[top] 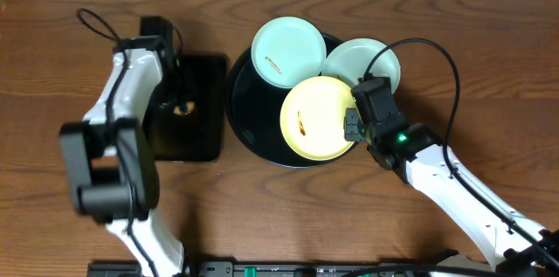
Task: Clean dirty plates on tray and stack at the side
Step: 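Reach the left gripper to the black tray and grasp the sponge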
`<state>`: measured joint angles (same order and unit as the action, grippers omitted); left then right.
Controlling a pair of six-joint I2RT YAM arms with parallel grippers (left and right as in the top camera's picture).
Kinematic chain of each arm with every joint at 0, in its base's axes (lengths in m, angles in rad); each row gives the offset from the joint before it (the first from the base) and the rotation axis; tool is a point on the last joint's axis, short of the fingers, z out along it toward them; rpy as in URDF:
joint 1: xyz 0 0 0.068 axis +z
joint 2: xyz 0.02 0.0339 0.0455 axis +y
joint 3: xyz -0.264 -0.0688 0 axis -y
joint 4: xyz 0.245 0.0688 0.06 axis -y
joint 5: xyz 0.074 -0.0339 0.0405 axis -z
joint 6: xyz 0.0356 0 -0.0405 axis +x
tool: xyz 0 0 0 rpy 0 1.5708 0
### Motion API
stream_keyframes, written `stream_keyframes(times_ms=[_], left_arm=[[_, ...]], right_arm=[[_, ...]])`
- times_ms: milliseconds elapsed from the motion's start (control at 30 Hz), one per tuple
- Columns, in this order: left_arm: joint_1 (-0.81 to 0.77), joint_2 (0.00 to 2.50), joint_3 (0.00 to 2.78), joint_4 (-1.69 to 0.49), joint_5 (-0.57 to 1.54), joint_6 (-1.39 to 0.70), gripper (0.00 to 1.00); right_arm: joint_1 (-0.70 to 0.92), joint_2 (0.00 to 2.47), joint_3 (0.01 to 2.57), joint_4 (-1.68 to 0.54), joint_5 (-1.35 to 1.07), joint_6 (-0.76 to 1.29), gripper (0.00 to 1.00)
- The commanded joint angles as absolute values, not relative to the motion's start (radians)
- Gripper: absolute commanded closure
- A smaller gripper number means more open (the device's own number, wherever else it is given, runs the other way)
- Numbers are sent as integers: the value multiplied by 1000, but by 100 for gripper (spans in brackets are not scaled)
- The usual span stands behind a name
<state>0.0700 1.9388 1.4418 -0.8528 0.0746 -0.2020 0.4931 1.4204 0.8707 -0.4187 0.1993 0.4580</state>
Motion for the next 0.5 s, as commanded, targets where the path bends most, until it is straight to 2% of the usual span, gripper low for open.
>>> stream_keyframes(times_ms=[0,200,467], left_arm=[[59,1794,1444,-845,62,-189,93],[4,1644,1407,-797,11,-192,93],[-98,1529,1314,-733,-253,-281,92]], right_arm=[[505,1428,883,-415,214,447,99],[505,1428,883,-414,214,447,99],[505,1428,883,-414,214,447,99]])
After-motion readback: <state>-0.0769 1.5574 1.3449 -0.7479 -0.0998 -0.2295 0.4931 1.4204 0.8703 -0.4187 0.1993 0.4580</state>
